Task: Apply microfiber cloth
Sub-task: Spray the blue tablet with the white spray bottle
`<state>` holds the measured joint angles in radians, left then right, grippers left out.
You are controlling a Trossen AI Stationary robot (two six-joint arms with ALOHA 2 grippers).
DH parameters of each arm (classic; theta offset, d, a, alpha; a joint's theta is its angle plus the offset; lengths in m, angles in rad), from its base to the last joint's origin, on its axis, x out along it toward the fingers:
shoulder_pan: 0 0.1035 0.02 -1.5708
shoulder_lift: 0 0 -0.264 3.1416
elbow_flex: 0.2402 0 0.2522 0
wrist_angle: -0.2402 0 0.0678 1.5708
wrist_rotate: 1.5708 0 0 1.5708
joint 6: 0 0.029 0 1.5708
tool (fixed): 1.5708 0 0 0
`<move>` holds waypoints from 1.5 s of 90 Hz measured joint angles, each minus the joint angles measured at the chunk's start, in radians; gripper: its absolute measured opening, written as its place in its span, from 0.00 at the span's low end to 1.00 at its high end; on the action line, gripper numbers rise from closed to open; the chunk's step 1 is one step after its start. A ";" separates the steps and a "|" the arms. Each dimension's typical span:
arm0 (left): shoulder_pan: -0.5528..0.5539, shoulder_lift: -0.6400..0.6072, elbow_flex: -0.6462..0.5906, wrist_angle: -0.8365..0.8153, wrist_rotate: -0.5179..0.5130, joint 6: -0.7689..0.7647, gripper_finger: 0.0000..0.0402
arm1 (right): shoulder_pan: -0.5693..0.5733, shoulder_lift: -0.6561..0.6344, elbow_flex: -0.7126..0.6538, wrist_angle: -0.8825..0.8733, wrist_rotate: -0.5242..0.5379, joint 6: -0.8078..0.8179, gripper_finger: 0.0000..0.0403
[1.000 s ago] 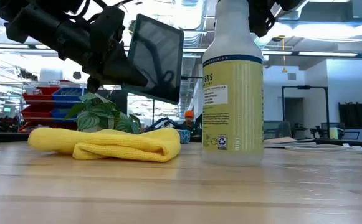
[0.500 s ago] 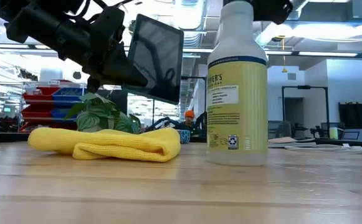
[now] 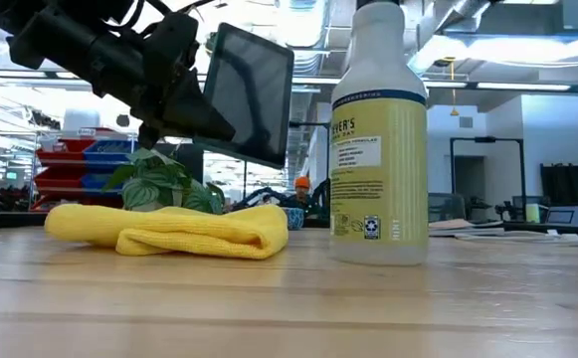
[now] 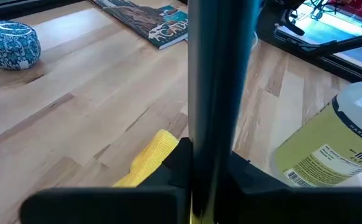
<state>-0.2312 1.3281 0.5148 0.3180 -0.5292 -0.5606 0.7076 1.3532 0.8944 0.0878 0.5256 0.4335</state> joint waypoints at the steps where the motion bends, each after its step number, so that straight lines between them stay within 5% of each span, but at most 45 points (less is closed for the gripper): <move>1: -0.001 0.000 0.000 0.000 0.000 0.000 0.03 | 0.003 0.000 0.000 0.004 -0.001 0.000 0.85; 35: -0.004 0.000 0.000 -0.016 0.000 0.003 0.03 | 0.016 0.000 -0.002 0.151 -0.092 -0.086 0.77; 89: -0.004 0.000 0.000 -0.016 0.000 0.002 0.03 | -0.084 0.106 0.000 0.005 0.166 0.087 0.77; 103: -0.004 0.000 0.000 -0.016 0.000 0.001 0.03 | -0.089 0.149 0.000 0.029 0.284 0.084 0.77; 135: -0.004 0.000 0.000 -0.021 0.000 -0.003 0.03 | -0.081 0.146 0.000 0.022 0.345 -0.036 0.77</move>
<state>-0.2352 1.3285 0.5148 0.2969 -0.5293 -0.5640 0.6271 1.4994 0.8944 0.1095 0.8711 0.3979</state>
